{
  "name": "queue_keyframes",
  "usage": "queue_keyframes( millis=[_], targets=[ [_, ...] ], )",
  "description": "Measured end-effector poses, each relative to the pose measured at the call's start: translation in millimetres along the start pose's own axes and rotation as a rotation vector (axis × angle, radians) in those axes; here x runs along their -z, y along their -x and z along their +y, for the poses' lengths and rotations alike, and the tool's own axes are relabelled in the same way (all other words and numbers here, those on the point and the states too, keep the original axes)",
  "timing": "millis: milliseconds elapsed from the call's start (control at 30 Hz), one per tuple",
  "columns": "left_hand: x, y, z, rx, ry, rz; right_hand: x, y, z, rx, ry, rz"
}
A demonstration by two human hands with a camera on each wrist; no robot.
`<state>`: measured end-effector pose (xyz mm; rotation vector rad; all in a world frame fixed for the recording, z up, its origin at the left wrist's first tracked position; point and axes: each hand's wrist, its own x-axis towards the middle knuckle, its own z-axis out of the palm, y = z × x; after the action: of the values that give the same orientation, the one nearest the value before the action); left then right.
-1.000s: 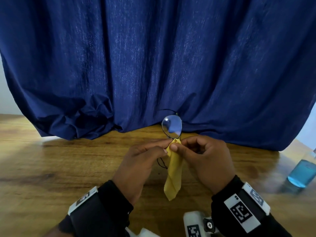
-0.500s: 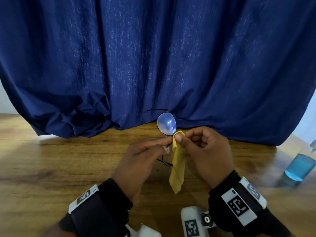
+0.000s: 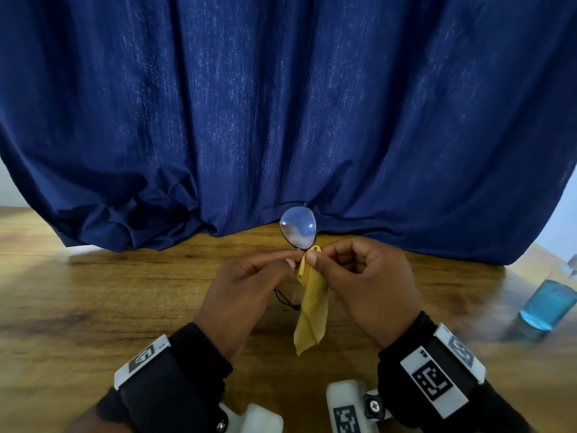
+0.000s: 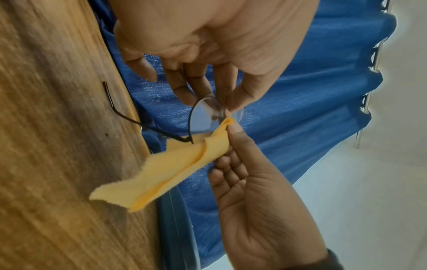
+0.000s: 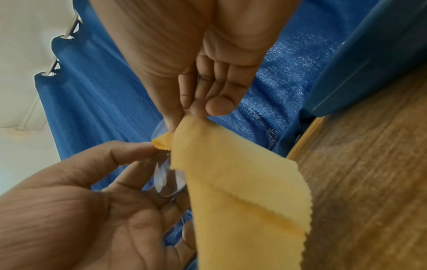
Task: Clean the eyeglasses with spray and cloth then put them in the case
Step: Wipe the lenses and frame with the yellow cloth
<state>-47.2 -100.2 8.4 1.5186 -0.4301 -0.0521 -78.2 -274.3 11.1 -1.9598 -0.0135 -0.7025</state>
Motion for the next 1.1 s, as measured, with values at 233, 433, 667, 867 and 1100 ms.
queue_keyframes(
  millis=[233,433,667,867,1100],
  targets=[
    [-1.5,-0.2,-0.2,0.012,0.02,-0.018,1.3,0.6,-4.0,-0.003,0.009,0.002],
    [-0.8,0.0,-2.5,0.01,0.009,-0.033,1.2,0.0,-3.4,-0.012,-0.004,0.017],
    [0.7,-1.9,-9.0,0.027,0.044,0.016,-1.2,-0.8,0.9,-0.069,0.011,-0.104],
    [1.2,-1.4,-8.3,-0.04,-0.032,-0.005,1.6,-2.5,-0.7,-0.044,0.035,-0.057],
    [1.6,-2.4,-11.1,-0.069,-0.103,0.001,5.4,-4.7,0.4,-0.054,0.015,0.004]
  ],
)
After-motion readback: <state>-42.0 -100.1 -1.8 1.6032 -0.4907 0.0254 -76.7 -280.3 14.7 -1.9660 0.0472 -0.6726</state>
